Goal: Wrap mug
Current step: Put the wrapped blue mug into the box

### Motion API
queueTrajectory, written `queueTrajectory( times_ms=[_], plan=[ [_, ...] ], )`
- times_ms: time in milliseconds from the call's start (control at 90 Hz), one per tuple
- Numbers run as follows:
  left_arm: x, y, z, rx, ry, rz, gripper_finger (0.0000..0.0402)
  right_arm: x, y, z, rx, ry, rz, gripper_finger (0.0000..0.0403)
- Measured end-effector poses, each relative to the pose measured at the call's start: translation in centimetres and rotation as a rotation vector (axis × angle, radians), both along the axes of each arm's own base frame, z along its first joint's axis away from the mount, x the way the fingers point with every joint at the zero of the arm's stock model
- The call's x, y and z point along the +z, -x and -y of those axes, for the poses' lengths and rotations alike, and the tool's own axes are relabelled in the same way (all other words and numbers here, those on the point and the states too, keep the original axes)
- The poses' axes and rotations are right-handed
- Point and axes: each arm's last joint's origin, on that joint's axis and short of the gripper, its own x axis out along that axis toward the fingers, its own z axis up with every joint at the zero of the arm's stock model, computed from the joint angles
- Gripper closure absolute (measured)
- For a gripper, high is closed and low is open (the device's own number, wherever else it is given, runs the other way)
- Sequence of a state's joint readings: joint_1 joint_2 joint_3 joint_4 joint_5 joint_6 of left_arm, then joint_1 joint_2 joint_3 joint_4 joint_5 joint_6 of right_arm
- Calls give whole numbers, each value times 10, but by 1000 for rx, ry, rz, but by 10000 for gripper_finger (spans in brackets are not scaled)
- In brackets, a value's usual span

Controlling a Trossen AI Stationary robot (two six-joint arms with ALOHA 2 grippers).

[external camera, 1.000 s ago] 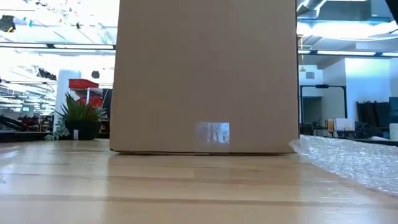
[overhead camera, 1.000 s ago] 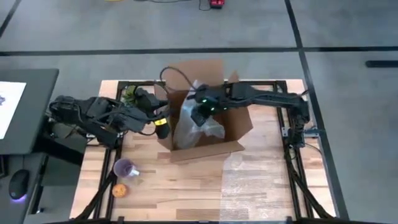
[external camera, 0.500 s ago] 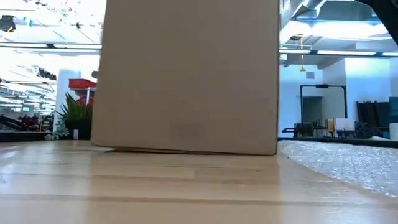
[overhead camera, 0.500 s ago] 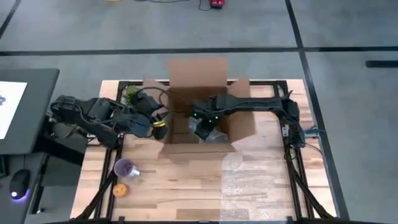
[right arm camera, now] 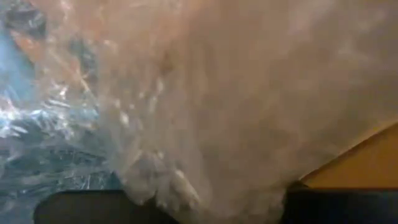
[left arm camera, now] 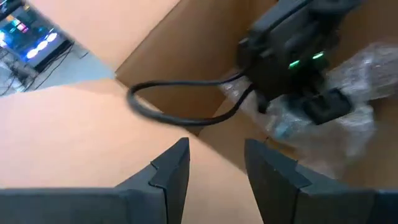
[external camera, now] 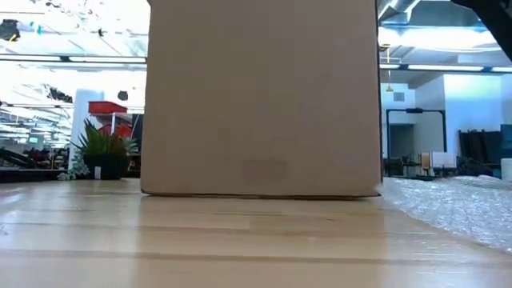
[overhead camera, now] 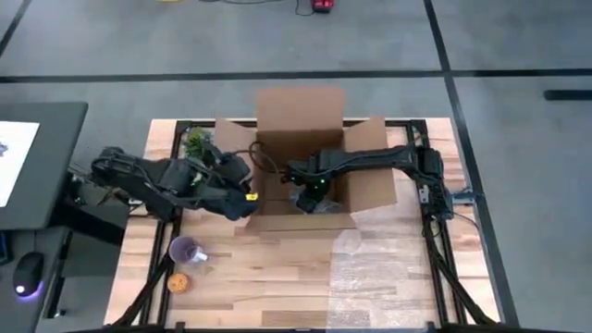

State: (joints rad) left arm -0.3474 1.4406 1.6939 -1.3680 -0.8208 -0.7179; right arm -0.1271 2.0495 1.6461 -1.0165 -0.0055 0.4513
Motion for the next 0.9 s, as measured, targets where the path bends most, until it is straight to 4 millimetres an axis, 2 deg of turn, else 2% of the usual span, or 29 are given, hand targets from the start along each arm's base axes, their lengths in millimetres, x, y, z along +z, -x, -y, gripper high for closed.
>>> queueTrajectory(
  times_ms=[167, 289, 489, 733, 900],
  plan=[
    [13, 0, 7, -135, -53, 53, 267, -1, -4, 6, -2, 8, 44, 379],
    [22, 3, 9, -179, -66, 107, 267, -16, -9, 15, -15, -20, 37, 378],
    [22, 3, 10, -178, -47, 116, 267, -37, -13, 20, -23, -60, -15, 373],
    [21, 2, 10, -173, -31, 123, 267, -37, -14, 21, -24, -50, 10, 346],
    [21, 3, 11, -176, -30, 122, 267, -19, -14, 28, -11, -37, 42, 284]
  ],
)
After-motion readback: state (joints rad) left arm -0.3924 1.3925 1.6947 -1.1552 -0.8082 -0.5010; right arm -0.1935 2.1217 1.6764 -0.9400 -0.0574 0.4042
